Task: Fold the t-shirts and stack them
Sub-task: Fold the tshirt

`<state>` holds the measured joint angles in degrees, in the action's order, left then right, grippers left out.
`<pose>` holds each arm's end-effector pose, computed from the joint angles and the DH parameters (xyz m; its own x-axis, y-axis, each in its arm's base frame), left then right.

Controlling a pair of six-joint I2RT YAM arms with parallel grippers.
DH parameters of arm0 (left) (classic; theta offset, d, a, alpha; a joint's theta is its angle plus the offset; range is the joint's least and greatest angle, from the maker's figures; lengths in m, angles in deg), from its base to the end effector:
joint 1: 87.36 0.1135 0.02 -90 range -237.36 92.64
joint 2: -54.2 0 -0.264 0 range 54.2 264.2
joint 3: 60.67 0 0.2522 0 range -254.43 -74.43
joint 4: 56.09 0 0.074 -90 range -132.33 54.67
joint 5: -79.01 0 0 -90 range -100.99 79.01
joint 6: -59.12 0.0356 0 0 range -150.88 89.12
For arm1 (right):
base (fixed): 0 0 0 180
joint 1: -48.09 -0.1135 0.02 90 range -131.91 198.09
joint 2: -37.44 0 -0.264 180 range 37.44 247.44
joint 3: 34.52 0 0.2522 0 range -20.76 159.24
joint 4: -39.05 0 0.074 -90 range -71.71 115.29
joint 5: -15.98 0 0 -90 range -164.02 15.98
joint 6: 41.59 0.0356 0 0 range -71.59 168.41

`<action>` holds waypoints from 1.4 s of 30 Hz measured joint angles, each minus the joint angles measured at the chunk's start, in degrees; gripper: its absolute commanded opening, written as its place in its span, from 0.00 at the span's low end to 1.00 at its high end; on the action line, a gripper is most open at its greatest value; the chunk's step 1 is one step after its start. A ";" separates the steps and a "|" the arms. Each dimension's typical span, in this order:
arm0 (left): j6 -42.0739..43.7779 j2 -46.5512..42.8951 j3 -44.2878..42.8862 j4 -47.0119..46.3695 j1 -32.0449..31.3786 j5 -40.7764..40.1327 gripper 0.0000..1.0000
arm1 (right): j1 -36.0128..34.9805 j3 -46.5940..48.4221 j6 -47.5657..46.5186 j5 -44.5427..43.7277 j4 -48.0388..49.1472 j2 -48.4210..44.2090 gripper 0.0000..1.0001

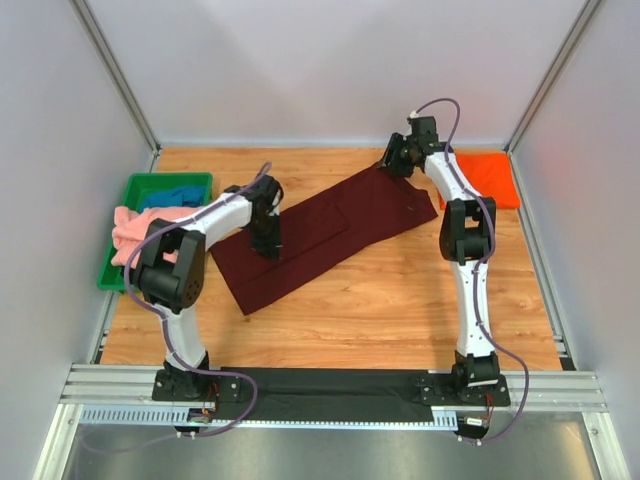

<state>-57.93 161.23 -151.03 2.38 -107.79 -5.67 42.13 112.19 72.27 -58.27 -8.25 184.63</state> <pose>0.3428 -0.1312 0.1878 -0.9749 -0.1201 -0.1876 -0.0825 0.9770 -0.1964 0.5628 0.0685 0.1743 -0.7874 0.3092 -0.5332 0.0406 0.8892 0.4557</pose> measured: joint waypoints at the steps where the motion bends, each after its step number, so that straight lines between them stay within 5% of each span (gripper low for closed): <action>1: 0.17 0.74 0.00 -0.02 -1.51 0.15 0.24 | -0.04 0.68 0.04 0.52 0.00 -0.02 0.53; 6: 0.26 2.12 0.07 -0.04 -5.38 0.83 0.24 | -0.02 -2.34 0.39 0.74 0.57 -5.25 0.57; 19: -0.96 2.71 2.47 -0.37 -5.84 -2.89 0.22 | 2.16 -39.43 4.81 -2.56 3.06 -38.01 0.66; 29: -2.91 2.03 3.34 -0.44 -6.99 -6.01 0.21 | 7.17 -54.38 5.42 -7.13 5.66 -37.40 0.64; 42: -8.74 -1.90 9.01 -2.67 -7.32 -5.16 0.20 | 11.10 -51.78 7.61 -5.31 14.86 -29.09 0.44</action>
<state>-66.67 159.33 -142.02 -0.29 -115.11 -10.83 53.24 60.41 79.87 -63.58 6.61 155.54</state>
